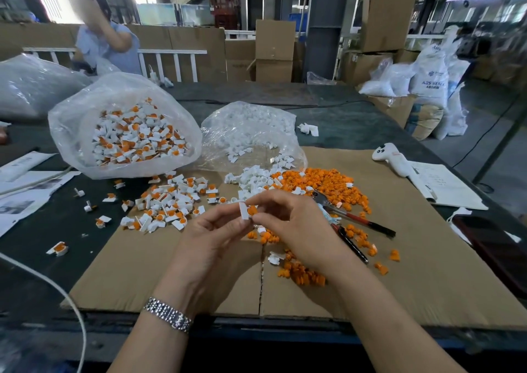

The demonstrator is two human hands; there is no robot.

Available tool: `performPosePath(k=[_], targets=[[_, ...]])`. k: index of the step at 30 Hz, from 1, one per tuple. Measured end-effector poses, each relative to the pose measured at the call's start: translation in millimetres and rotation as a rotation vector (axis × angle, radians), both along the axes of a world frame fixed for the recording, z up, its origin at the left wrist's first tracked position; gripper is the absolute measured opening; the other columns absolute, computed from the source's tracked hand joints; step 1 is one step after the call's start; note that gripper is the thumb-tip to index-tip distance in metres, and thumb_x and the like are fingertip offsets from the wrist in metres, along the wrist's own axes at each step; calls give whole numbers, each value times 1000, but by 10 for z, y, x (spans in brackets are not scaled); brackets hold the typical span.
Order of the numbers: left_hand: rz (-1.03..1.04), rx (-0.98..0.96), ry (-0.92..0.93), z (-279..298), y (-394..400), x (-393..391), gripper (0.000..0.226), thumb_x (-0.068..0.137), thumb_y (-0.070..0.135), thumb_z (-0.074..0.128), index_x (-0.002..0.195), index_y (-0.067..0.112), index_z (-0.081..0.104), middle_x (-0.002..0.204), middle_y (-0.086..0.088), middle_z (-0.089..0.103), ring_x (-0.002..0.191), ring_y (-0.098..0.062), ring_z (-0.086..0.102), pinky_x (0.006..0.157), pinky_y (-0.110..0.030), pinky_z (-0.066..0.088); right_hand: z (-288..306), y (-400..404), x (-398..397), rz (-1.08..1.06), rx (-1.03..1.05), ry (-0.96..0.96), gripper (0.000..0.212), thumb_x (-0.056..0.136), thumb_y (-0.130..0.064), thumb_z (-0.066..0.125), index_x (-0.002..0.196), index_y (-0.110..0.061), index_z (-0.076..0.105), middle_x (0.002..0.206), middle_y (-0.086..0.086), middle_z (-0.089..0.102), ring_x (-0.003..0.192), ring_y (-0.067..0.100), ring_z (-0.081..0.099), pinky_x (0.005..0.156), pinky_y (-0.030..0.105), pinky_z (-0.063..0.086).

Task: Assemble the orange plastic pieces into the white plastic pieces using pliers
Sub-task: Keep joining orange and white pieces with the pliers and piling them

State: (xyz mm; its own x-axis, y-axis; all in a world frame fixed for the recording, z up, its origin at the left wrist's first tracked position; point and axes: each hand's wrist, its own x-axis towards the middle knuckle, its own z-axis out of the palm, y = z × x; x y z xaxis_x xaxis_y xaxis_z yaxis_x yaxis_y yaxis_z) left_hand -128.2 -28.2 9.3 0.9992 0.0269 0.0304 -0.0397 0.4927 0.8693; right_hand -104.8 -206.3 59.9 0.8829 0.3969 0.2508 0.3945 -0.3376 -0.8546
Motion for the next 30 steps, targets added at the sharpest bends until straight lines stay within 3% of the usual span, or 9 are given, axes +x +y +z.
performPosePath(k=[5, 11, 15, 20, 30], targets=[[21, -32, -3, 21, -47, -23, 58, 49, 23, 104, 100, 9, 81, 111, -16, 77, 105, -26, 75, 85, -26, 60, 13, -36, -25, -22, -43, -136, 21, 90, -16, 74, 111, -21, 75, 90, -9, 68, 87, 3, 64, 82, 17, 52], [35, 15, -26, 40, -30, -35, 34, 66, 12, 92, 98, 8, 82, 108, -17, 78, 105, -28, 75, 86, -25, 59, -10, -34, -39, -48, -40, -193, 22, 89, -18, 76, 111, -20, 76, 90, -10, 69, 87, 1, 64, 81, 14, 52], [48, -26, 22, 78, -19, -52, 50, 55, 26, 99, 98, 6, 81, 64, -12, 72, 101, -31, 76, 88, -29, 60, 1, -12, -42, -67, -101, -281, 22, 90, -15, 74, 112, -16, 76, 88, -13, 64, 82, -2, 59, 80, 14, 49], [76, -25, 43, 156, -104, -78, 17, 66, 7, 83, 83, 7, 82, 98, -18, 78, 94, -26, 78, 81, -25, 61, -24, 22, -67, -76, -163, -342, 20, 92, -15, 72, 113, -14, 75, 97, 1, 69, 88, 13, 63, 85, 33, 51], [108, 24, 120, 119, -107, -28, 13, 63, 10, 87, 73, 7, 79, 90, -18, 77, 93, -27, 78, 80, -26, 62, -70, 20, -50, -76, -221, -342, 24, 93, -15, 70, 117, -17, 73, 102, -1, 69, 92, 9, 63, 88, 28, 52]])
